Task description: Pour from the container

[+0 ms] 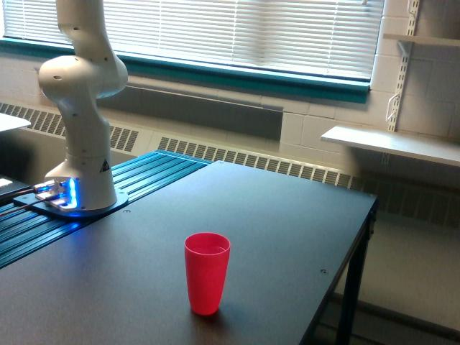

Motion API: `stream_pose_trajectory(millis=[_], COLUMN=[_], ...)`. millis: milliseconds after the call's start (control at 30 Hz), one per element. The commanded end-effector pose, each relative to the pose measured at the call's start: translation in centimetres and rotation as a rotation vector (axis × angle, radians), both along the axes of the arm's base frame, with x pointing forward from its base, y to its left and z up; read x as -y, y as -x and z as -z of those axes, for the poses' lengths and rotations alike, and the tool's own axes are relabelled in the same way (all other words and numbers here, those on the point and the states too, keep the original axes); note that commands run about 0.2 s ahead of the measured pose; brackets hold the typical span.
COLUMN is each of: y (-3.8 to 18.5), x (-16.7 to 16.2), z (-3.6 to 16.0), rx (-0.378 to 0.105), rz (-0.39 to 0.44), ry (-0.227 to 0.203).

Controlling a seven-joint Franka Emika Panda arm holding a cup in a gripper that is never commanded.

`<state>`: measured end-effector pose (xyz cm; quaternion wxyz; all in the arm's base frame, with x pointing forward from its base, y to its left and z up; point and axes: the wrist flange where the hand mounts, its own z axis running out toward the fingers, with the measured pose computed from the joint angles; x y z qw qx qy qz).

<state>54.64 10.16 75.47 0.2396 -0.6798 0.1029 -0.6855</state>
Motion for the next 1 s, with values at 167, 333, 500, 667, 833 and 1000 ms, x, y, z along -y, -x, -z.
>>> stream_pose_trajectory(millis=[167, 333, 500, 667, 833, 1000], y=[-1.6, -1.7, -1.8, -1.8, -1.5, -0.9], x=[-0.4, -0.1, 0.3, 0.7, 1.4, 2.1], z=[2.1, 3.1, 4.0, 5.6, 6.9, 8.6], rx=[-0.160, -0.236, -0.322, -0.432, -0.533, -0.634], rz=[0.024, 0.042, 0.057, 0.083, 0.107, 0.139], ry=[0.205, 0.323, 0.380, 0.392, 0.378, 0.411])
